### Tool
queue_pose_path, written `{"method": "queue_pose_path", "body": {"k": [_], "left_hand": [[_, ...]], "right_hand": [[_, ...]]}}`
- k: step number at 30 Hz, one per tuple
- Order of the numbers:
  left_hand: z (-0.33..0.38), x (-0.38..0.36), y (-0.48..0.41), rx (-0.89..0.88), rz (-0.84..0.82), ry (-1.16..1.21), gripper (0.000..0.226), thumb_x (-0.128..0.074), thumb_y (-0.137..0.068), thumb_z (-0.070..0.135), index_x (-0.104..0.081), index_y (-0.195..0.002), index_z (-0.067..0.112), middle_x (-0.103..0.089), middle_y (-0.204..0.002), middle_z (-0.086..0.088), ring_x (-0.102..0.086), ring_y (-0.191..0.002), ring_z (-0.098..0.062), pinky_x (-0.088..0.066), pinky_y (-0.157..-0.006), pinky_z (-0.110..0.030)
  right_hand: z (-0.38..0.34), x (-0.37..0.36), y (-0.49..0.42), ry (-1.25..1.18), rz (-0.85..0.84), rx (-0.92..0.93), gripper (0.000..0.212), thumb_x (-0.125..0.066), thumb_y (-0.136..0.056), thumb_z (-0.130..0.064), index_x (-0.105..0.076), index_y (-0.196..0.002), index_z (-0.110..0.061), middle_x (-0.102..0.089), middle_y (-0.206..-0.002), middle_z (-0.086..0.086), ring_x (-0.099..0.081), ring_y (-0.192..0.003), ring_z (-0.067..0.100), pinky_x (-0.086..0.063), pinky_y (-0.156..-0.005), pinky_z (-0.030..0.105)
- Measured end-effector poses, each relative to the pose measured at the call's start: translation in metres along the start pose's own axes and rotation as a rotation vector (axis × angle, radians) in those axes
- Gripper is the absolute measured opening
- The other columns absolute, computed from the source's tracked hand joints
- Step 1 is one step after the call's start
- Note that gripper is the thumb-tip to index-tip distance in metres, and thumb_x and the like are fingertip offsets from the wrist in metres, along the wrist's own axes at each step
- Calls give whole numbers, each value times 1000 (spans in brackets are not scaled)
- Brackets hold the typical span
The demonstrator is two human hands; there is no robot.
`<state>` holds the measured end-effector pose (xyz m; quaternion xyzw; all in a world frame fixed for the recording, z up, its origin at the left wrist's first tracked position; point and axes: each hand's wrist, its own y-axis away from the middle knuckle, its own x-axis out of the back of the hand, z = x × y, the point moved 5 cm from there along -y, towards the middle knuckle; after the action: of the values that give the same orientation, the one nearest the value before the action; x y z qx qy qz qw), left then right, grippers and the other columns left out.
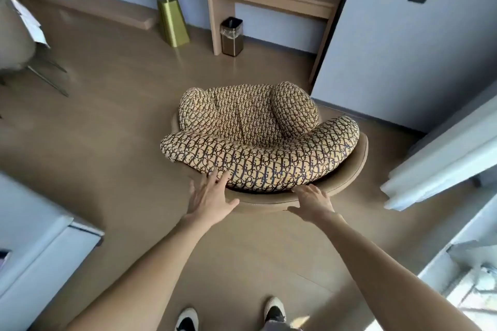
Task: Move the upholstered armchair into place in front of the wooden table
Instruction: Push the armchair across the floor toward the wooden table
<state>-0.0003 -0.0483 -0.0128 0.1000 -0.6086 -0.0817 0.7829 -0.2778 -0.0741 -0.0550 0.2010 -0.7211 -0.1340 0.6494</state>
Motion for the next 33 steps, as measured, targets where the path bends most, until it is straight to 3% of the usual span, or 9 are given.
{"method": "queue_pose_path", "body": {"k": [3, 7, 9, 13, 17, 20, 24, 28, 33], "left_hand": [[8, -29, -2, 24, -86, -56, 88, -58, -89, 65, -16, -159, 33, -13, -171, -7, -17, -154, -35, -15, -123, -63], [17, -57, 0, 41, -174, -89, 88, -57, -89, 65, -14, -159, 34, -14, -170, -9, -15, -155, -37, -12, -123, -61], [22, -60, -9, 15, -186, -103, 87, -56, -89, 64, -14, -159, 34, -16, -170, -8, -14, -155, -36, -10, -124, -61], [25, -66, -28, -40, -198, -137, 83, -55, -90, 65, -21, -158, 32, -24, -168, -5, -16, -155, -33, -6, -125, -58], [19, -81, -44, -86, -256, -200, 83, -47, -86, 75, -28, -156, 34, -35, -163, -4, -20, -153, -31, -3, -125, -58], [9, -90, -52, -75, -301, -211, 90, -29, -81, 88, -29, -155, 37, -38, -159, -4, -20, -152, -30, 5, -123, -60], [0, -100, -55, -71, -317, -204, 97, -5, -73, 92, -31, -150, 38, -42, -149, -6, -25, -147, -32, 10, -121, -62], [-8, -104, -59, -75, -273, -182, 95, -4, -73, 95, -37, -143, 40, -47, -138, -3, -32, -141, -32, 8, -120, -62], [-12, -109, -61, -96, -212, -198, 95, 0, -73, 96, -43, -137, 41, -51, -131, 0, -39, -131, -30, 4, -119, -61]], "right_hand": [[4, -14, -17, -10, -41, 43, 62, -57, -95, -56, -42, -149, -28, -49, -152, -1, -32, -147, 26, -24, -122, 48], [1, -16, -29, -33, 78, 96, 34, -57, -95, -50, -65, -119, -26, -72, -118, 1, -59, -120, 24, -38, -108, 38], [1, -16, -33, -66, 89, 106, 33, -61, -93, -48, -68, -115, -24, -75, -112, 1, -63, -115, 24, -40, -105, 36], [1, -22, -40, -106, 83, 188, 48, -59, -92, -57, -63, -130, -28, -71, -126, 1, -60, -123, 22, -36, -111, 36], [16, -36, -47, 2, -114, 306, 86, -61, -79, -71, -30, -153, -39, -44, -156, -11, -34, -147, 15, -6, -125, 56], [39, -36, -56, 107, -94, 223, 79, -72, -81, -47, -34, -150, -37, -50, -148, -9, -36, -144, 20, -7, -125, 53], [40, -36, -65, 104, 65, 80, 52, -57, -85, -10, -56, -131, -35, -65, -117, -7, -52, -120, 21, -24, -113, 41], [33, -43, -66, 131, 155, 7, 41, -57, -82, -7, -64, -114, -31, -66, -100, -5, -55, -105, 23, -29, -101, 42], [29, -44, -68, 152, 164, -5, 41, -57, -81, -6, -63, -113, -31, -65, -103, -4, -55, -107, 23, -30, -99, 42]]}}
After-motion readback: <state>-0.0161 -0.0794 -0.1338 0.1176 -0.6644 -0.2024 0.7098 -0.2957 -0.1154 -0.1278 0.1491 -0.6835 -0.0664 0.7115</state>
